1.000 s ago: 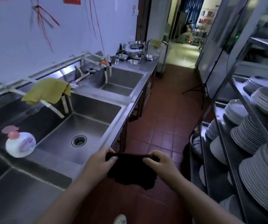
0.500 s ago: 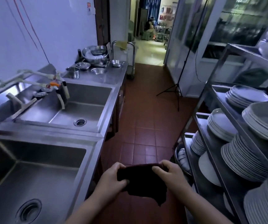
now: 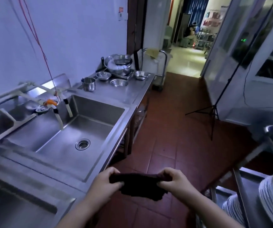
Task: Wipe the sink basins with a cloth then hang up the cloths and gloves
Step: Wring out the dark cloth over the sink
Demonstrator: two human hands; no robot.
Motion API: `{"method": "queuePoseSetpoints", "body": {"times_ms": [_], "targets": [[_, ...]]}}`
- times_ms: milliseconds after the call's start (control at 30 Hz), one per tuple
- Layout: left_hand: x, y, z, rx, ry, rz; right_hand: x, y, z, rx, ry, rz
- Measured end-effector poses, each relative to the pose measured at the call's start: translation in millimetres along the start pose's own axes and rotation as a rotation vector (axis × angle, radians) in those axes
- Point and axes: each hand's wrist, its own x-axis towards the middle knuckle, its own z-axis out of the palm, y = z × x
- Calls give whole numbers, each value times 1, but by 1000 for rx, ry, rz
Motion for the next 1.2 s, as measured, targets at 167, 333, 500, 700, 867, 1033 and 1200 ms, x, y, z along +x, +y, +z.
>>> {"method": "queuePoseSetpoints", "body": {"times_ms": [167,333,500,700,867,1033,1200], "targets": [[67,-7,0,-21,114,-104,101,-26,-23,-87,-128,-36],[152,-19,-14,-85,237,-181,206,-57,-23,-93,-187,-107],[257,-24,-37,-207,353,-185,319,-93,-27,-116,-194,-124],[369,-17,-65,-288,417,-224,440,-146,-36,-152,-185,-168],[431,-24,-83,-275,449,-283,528,-172,-31,-164,-243,-142],[478,-51,-92,-309,527,-415,622,-185,-11,-227,-412,-97],[532,-77,-88,-332,630,-564,720,-194,13,-342,-627,-129]]}}
